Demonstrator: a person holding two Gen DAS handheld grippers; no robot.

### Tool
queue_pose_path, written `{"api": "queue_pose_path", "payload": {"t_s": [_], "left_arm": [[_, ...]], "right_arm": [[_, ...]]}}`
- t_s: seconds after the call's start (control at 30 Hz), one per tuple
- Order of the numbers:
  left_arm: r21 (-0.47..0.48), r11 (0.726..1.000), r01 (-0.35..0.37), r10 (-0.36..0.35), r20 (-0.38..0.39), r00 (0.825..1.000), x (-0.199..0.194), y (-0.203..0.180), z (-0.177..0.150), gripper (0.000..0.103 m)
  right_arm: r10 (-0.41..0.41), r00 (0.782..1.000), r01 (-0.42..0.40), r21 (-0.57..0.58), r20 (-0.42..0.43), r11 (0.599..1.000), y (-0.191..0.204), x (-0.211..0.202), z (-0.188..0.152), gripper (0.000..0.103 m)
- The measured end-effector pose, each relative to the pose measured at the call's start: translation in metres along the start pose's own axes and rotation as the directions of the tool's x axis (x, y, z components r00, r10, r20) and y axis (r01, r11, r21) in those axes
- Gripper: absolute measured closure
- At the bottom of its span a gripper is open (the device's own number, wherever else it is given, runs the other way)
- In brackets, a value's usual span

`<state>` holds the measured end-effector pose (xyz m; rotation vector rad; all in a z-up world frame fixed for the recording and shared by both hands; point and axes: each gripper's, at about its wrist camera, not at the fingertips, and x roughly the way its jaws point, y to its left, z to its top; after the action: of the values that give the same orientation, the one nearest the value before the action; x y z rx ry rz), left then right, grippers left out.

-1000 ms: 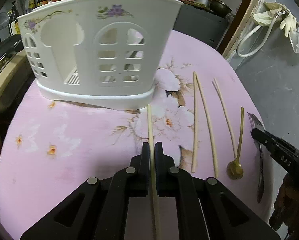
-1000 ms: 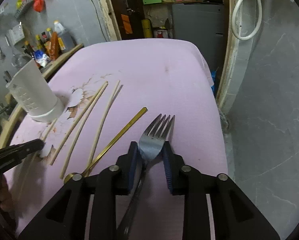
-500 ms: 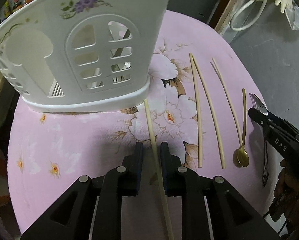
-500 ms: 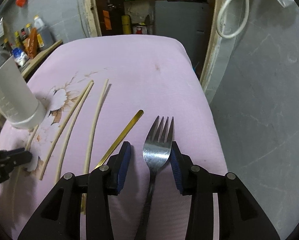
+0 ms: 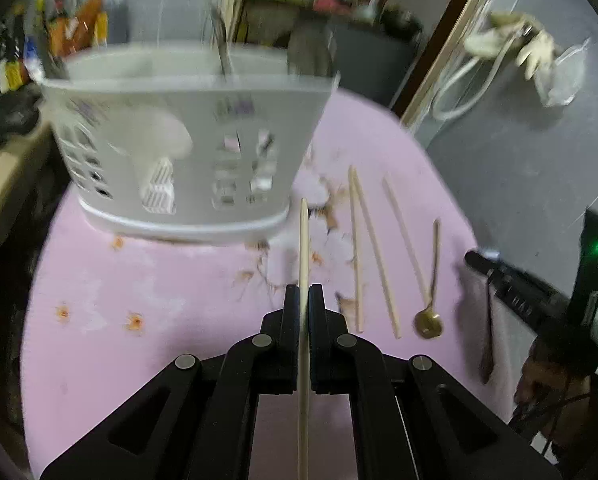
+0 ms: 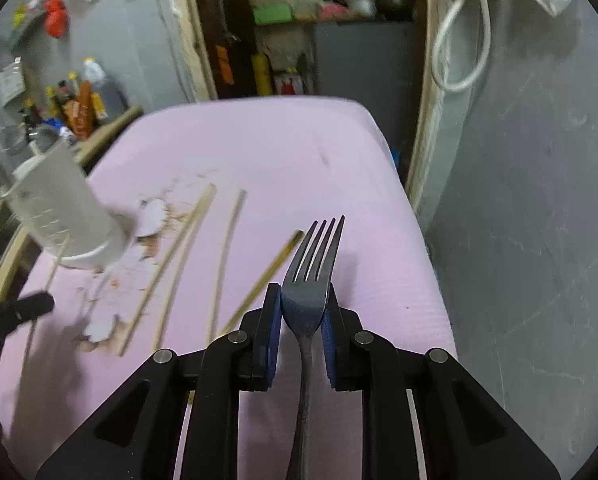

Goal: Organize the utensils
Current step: 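Lift the fork and chopstick and carry both toward the white caddy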

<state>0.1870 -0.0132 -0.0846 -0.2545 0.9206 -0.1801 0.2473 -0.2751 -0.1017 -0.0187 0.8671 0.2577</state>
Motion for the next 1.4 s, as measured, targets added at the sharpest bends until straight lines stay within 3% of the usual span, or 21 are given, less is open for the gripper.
{"api": "queue_pose_path", "payload": {"t_s": [0.13,0.4,0.43,0.5,0.73,0.9,1.23,1.4], "left_arm": [[-0.022,1.0,0.002,-0.001,0.065,0.998,-0.018,-0.001,-0.003,0.101],[-0.026,1.0,0.008,-0.006,0.079,0.997,-0.019,-0.003,-0.001,0.101],[-0.032,0.999,0.009,-0.006,0.091,0.996,-0.024,-0.002,-0.001,0.101],[-0.038,0.999,0.01,-0.006,0.109,0.994,-0.028,0.002,0.0,0.101],[-0.028,1.0,0.014,-0.01,0.124,0.992,-0.032,0.003,0.005,0.101],[-0.04,0.999,0.022,-0.015,0.163,0.987,-0.038,0.008,0.01,0.101],[-0.074,0.997,0.021,0.005,0.336,0.942,-0.071,0.023,0.045,0.101],[-0.099,0.994,0.05,-0.003,0.429,0.903,-0.088,0.041,0.075,0.101]], "right_arm": [[0.008,0.998,-0.006,-0.035,0.062,0.999,0.013,-0.018,-0.006,0.088],[0.022,0.994,-0.019,-0.032,0.108,0.999,0.026,-0.031,-0.006,0.088],[0.024,0.993,-0.02,-0.032,0.118,0.999,0.027,-0.033,-0.007,0.089],[0.026,0.991,-0.022,-0.035,0.134,0.999,0.029,-0.038,-0.007,0.101],[0.037,0.99,-0.033,-0.031,0.139,0.999,0.037,-0.039,-0.009,0.102],[0.042,0.98,-0.034,-0.043,0.194,0.998,0.044,-0.053,-0.004,0.102],[0.11,0.941,-0.102,-0.041,0.32,0.994,0.062,-0.078,0.031,0.102],[0.192,0.91,-0.192,-0.038,0.367,0.981,0.074,-0.089,0.059,0.102]]}}
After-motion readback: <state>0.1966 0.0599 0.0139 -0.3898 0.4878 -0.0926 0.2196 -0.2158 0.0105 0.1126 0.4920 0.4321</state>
